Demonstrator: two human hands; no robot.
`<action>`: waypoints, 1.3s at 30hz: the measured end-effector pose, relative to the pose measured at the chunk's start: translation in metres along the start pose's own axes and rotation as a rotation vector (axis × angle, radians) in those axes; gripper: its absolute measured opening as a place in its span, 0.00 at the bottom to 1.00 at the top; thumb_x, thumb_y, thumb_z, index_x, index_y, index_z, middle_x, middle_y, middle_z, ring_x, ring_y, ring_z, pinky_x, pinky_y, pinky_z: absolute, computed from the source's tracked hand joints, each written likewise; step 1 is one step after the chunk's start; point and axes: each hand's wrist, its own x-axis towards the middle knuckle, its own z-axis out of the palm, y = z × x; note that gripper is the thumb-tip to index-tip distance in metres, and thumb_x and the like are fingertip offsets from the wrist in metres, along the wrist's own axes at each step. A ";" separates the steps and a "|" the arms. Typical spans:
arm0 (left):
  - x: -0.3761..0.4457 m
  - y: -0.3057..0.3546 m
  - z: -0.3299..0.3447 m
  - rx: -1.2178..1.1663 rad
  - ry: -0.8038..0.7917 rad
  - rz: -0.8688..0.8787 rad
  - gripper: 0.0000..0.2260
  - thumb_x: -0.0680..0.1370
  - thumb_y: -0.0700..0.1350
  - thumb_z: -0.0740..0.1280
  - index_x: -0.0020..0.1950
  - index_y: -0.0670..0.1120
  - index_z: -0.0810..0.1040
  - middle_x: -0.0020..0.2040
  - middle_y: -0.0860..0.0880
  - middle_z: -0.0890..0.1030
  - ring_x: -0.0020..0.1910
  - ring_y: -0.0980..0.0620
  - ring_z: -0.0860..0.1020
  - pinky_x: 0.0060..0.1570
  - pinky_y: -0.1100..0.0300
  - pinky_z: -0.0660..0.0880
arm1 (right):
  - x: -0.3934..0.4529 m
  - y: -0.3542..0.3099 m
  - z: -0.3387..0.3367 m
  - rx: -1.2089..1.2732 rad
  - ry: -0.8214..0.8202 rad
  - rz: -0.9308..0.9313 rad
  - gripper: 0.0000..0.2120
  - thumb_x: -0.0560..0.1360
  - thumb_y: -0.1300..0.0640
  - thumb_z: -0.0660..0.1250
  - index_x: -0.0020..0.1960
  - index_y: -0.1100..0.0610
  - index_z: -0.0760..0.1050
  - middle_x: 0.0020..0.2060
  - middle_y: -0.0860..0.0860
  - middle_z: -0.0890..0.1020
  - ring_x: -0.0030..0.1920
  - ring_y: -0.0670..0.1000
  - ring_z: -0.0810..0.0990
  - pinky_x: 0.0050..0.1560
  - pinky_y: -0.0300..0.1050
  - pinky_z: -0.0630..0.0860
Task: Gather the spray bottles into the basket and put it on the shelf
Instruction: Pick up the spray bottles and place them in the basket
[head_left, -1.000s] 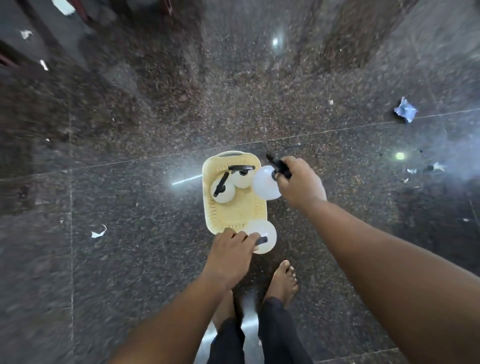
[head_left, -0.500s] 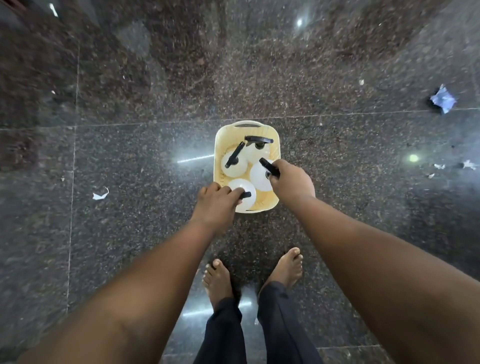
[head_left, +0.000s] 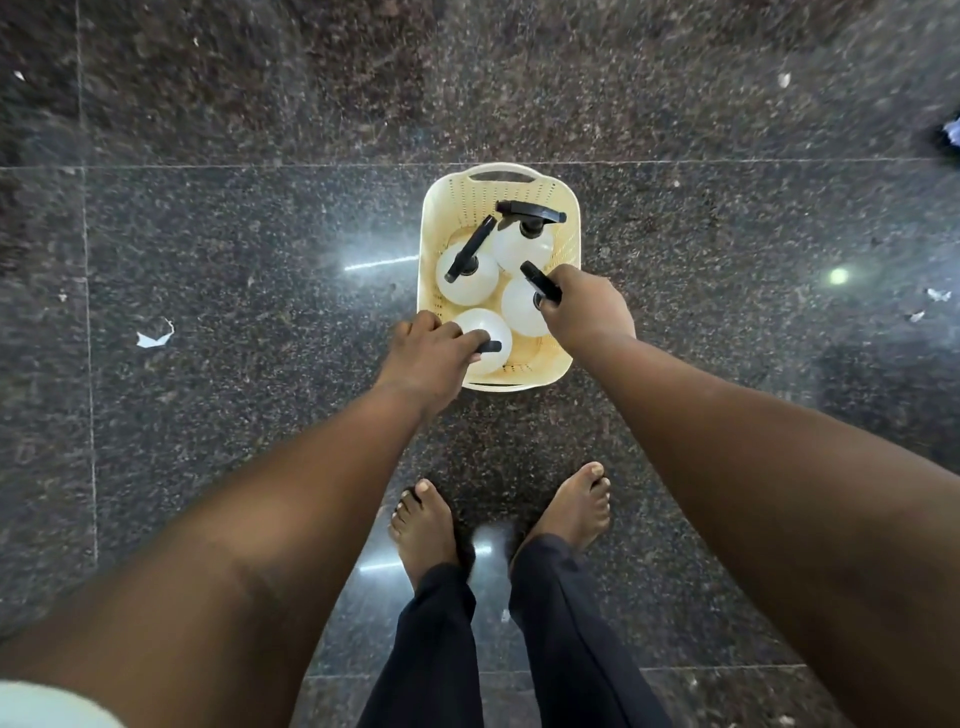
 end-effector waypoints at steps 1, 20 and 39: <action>0.004 -0.001 0.002 0.007 0.003 0.000 0.15 0.82 0.52 0.52 0.69 0.57 0.67 0.63 0.50 0.77 0.60 0.43 0.68 0.56 0.48 0.64 | 0.003 0.000 0.002 -0.004 -0.002 0.002 0.11 0.78 0.54 0.61 0.58 0.57 0.74 0.46 0.57 0.82 0.44 0.61 0.79 0.38 0.48 0.74; 0.021 -0.019 -0.011 -0.401 0.176 -0.275 0.25 0.78 0.63 0.56 0.69 0.50 0.70 0.65 0.47 0.76 0.63 0.43 0.72 0.62 0.46 0.68 | -0.004 0.001 0.004 0.212 0.035 -0.009 0.31 0.79 0.40 0.58 0.76 0.55 0.60 0.71 0.54 0.72 0.70 0.55 0.70 0.63 0.53 0.71; 0.198 -0.019 -0.089 -0.712 0.080 -0.292 0.21 0.80 0.44 0.61 0.74 0.46 0.66 0.72 0.46 0.70 0.69 0.47 0.69 0.68 0.57 0.65 | -0.038 0.030 0.104 1.151 -0.147 0.921 0.37 0.73 0.55 0.69 0.77 0.54 0.54 0.61 0.58 0.77 0.60 0.60 0.77 0.61 0.56 0.77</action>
